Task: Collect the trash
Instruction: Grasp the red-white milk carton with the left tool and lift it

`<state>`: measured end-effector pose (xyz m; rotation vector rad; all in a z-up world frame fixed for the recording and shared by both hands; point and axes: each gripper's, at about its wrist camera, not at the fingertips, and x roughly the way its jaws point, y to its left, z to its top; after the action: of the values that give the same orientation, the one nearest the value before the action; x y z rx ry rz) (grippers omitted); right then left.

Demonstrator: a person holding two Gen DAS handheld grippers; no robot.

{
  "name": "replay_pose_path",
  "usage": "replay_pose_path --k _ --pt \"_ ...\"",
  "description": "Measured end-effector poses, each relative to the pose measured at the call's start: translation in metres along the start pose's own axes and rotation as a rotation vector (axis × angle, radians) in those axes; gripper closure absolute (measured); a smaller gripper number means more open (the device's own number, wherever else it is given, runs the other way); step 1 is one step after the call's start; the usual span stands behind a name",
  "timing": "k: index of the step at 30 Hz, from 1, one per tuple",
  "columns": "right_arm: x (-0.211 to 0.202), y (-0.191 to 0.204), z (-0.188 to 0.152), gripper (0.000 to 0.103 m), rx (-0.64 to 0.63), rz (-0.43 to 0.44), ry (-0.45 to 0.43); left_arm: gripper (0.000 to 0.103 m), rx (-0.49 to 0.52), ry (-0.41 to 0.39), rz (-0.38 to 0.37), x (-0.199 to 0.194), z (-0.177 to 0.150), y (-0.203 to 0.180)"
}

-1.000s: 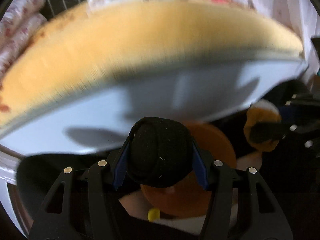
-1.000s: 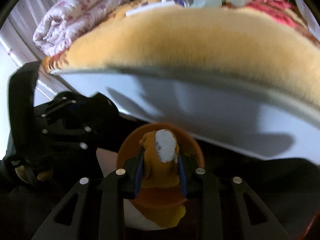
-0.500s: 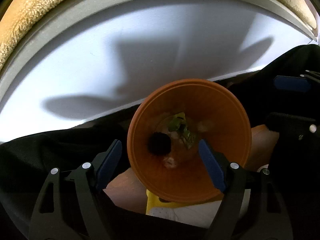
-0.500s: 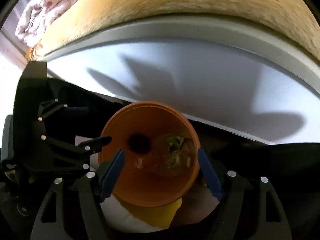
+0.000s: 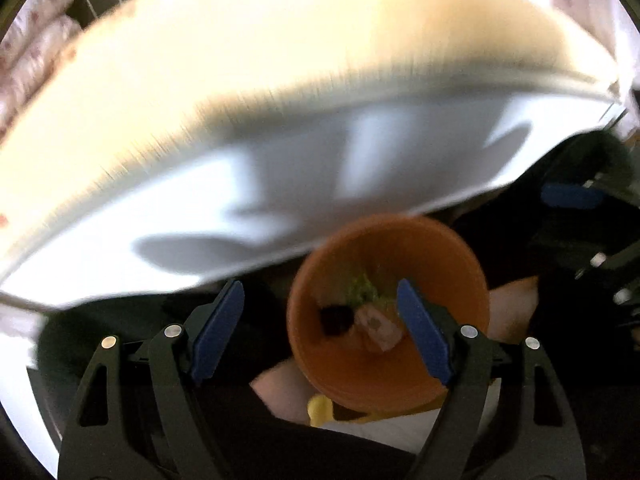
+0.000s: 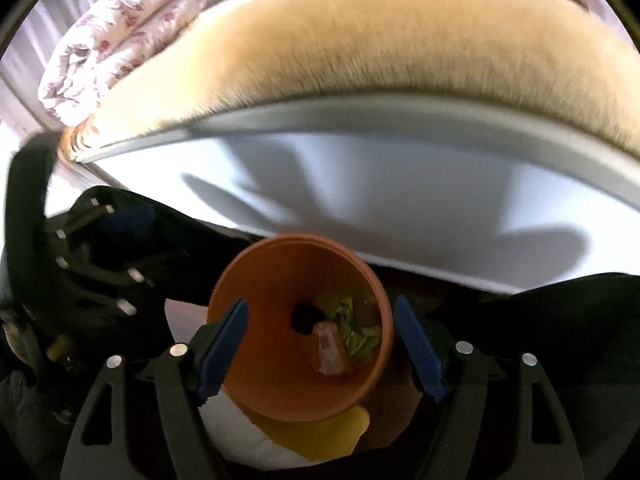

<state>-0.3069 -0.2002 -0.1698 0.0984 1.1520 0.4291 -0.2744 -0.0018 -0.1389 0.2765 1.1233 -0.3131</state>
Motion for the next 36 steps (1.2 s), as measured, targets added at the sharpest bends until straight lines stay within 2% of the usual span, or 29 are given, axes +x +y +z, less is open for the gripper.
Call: replay_pose_path --k 3,5,7,13,19,22,26,27,29,31,33,36 --pt "-0.015 -0.003 -0.001 0.024 -0.013 0.024 -0.048 0.020 0.041 -0.099 0.018 -0.032 0.021 0.013" --pt "-0.020 -0.003 -0.002 0.024 -0.020 0.038 -0.070 0.017 0.066 -0.173 0.043 -0.048 0.048 0.029" --pt "-0.022 -0.004 -0.002 0.024 -0.028 0.048 -0.083 0.017 0.056 -0.208 0.068 -0.056 0.081 0.049" --pt "-0.010 -0.007 0.003 0.023 -0.021 0.065 -0.060 0.017 -0.121 -0.202 0.017 -0.046 0.184 0.101" --pt "-0.006 -0.016 0.009 0.023 0.015 0.090 -0.045 0.017 -0.342 -0.106 0.054 0.000 0.253 0.143" --pt "-0.003 -0.021 0.009 0.023 0.034 0.104 -0.041 0.017 -0.384 -0.055 0.086 0.023 0.272 0.153" --pt "-0.002 -0.024 0.009 0.023 0.048 0.123 -0.043 0.017 -0.417 0.049 0.075 0.059 0.281 0.160" --pt "-0.002 -0.025 0.010 0.023 0.052 0.129 -0.044 0.026 -0.420 0.064 0.069 0.065 0.281 0.161" --pt "-0.001 -0.026 0.010 0.023 0.056 0.136 -0.048 0.052 -0.420 0.098 0.104 0.078 0.277 0.160" --pt "-0.001 -0.027 0.010 0.023 0.057 0.134 -0.050 0.065 -0.405 0.068 0.120 0.074 0.273 0.159" --pt "-0.002 -0.026 0.009 0.024 0.062 0.130 -0.054 0.075 -0.403 0.052 0.105 0.065 0.270 0.161" --pt "-0.005 -0.027 0.009 0.023 0.064 0.126 -0.062 0.077 -0.397 -0.019 0.114 0.032 0.261 0.165"
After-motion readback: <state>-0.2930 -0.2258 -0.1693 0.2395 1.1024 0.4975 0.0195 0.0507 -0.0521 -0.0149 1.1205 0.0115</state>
